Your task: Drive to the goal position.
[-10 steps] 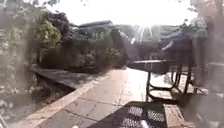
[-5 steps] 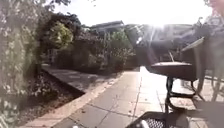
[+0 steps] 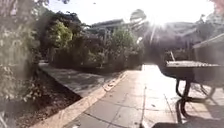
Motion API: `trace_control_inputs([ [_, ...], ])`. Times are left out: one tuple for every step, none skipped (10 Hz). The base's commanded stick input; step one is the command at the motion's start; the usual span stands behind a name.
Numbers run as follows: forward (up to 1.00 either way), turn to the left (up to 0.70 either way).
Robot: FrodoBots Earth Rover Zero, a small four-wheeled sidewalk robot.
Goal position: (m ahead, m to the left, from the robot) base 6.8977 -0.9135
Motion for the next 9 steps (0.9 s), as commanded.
trace_control_inputs([
  [0.50, 0.00],
  [0.50, 0.00],
  [0.50, 0.00],
  [0.50, 0.00],
  [0.50, 0.00],
  [0.50, 0.00],
  [0.50, 0.00],
  [0.50, 0.00],
  [0.50, 0.00],
])
